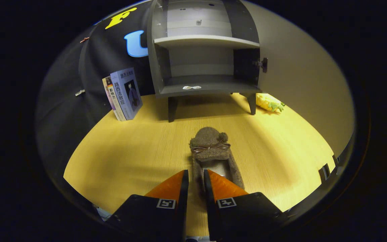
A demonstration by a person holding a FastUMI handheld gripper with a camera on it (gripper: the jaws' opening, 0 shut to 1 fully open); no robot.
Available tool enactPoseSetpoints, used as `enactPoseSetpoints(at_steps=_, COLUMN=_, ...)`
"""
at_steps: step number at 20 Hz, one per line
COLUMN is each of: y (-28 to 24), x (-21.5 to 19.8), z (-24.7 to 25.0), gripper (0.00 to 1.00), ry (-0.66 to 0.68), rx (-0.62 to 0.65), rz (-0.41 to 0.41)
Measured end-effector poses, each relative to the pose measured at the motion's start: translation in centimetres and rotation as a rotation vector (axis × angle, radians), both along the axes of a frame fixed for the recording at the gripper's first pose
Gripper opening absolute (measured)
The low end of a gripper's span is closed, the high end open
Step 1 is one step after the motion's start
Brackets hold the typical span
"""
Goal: Open the shoe cabinet door, grab the shoes and put them into the shoe cabinet, then close the shoe cabinet door.
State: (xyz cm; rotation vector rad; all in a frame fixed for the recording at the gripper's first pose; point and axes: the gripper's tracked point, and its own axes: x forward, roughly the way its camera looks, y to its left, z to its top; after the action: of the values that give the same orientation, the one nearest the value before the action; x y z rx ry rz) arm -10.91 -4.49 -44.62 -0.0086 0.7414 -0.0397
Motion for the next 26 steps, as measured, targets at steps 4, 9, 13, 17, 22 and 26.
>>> enactPoseSetpoints(at_steps=4, y=-0.2, x=1.3, z=-2.1, gripper=0.30, ry=0.038, rx=-0.020, rz=0.000)
enactPoseSetpoints(at_steps=9, y=-0.3, x=3.0, z=-4.2, gripper=0.30, ry=0.077, rx=-0.036, rz=0.010)
enactPoseSetpoints(at_steps=13, y=-0.5, x=4.8, z=-5.0, gripper=0.30, ry=0.083, rx=-0.022, rz=0.004)
enactPoseSetpoints(at_steps=17, y=-1.0, x=6.2, z=-5.3, gripper=0.29, ry=0.079, rx=-0.038, rz=0.000)
enactPoseSetpoints(at_steps=22, y=-0.7, x=6.9, z=-5.8, gripper=0.34, ry=0.080, rx=-0.069, rz=0.031)
enactPoseSetpoints(at_steps=26, y=-0.9, x=7.0, z=-5.9, gripper=0.41, ry=0.081, rx=-0.078, rz=0.028)
